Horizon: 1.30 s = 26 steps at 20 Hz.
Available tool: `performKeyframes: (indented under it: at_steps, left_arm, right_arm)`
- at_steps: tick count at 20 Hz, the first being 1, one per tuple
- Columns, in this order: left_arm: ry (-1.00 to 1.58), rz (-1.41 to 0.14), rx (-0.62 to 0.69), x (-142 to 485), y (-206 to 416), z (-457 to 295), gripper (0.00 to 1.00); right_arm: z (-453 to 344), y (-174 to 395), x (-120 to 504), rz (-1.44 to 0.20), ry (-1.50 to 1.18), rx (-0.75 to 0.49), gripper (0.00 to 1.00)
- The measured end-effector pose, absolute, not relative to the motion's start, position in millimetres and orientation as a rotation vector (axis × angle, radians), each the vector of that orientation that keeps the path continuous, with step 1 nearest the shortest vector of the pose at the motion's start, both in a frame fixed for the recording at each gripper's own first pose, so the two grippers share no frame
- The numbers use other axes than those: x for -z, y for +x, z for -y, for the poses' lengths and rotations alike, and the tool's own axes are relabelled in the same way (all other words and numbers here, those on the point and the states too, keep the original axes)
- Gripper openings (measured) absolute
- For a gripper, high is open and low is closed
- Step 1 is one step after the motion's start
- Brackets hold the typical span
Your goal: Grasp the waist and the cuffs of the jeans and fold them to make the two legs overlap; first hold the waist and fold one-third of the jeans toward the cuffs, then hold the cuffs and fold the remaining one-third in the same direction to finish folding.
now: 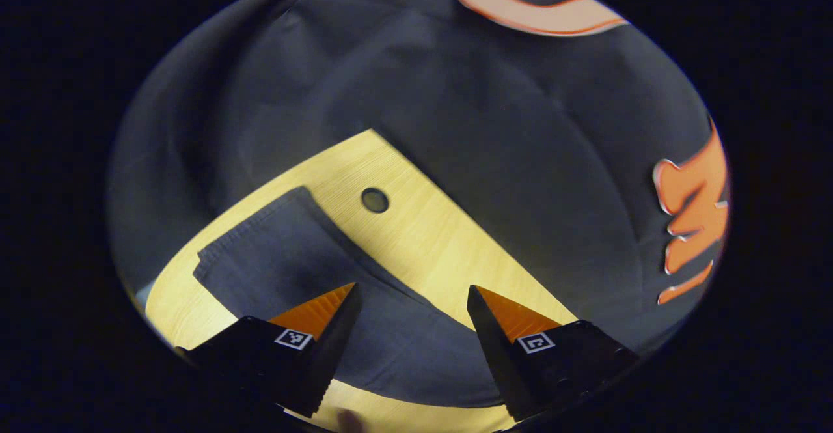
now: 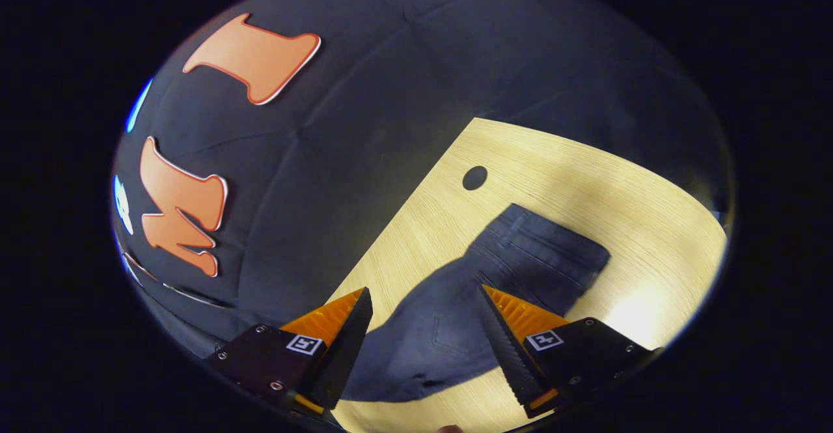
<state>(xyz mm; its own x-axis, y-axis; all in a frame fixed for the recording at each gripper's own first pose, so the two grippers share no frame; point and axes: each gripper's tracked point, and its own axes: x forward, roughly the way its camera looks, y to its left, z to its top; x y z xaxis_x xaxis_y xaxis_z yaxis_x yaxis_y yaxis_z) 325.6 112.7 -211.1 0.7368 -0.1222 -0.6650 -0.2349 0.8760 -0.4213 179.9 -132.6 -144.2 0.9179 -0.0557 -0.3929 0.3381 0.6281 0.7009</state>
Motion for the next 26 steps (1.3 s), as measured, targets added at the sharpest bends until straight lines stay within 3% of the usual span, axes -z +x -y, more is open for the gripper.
performKeyframes:
  at_steps: [5,11,17,26]
  left_arm:
    - [-0.421,-0.657,0.095,197,262,-68,0.98]
    - [-0.288,-0.643,0.148,218,202,-33,0.99]
    - [-0.179,-0.697,0.182,250,151,-14,0.99]
    - [-0.172,-0.692,0.126,256,112,-17,0.99]
  right_arm:
    - [159,101,177,-0.316,0.974,0.315,0.98]
    - [182,72,238,-0.318,1.082,0.419,0.98]
    - [195,107,245,-0.307,1.108,0.410,0.98]
    - [208,173,245,-0.333,1.099,0.412,0.98]
